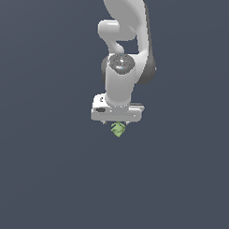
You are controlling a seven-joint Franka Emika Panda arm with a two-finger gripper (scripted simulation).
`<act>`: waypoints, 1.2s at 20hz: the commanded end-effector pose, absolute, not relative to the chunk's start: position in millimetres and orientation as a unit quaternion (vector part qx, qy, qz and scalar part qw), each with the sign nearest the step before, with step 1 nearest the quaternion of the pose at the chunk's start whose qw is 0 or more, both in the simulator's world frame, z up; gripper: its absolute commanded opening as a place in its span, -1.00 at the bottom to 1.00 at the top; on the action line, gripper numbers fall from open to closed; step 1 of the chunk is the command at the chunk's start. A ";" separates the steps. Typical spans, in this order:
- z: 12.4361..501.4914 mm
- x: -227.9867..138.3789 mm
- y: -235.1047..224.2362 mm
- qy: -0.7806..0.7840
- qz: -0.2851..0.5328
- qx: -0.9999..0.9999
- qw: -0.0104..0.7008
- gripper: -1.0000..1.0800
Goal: Pick up the object and move it to a goal position.
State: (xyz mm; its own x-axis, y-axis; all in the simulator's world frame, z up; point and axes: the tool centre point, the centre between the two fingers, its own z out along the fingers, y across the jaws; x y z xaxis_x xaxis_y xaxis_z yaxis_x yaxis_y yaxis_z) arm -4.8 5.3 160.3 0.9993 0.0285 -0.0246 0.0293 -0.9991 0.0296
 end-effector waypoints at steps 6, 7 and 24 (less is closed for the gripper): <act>162.6 -2.3 -4.9 0.000 -0.010 1.000 0.012 0.92; 163.6 -1.3 -9.0 -0.006 -0.009 1.000 0.011 0.92; 160.7 -2.2 -14.3 -0.037 -0.007 0.999 0.007 0.92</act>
State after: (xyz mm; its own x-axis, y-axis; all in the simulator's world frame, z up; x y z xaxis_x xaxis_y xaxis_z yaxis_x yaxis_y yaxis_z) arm -1.3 -15.4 162.3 0.9979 -0.0629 -0.0137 -0.0626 -0.9979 0.0158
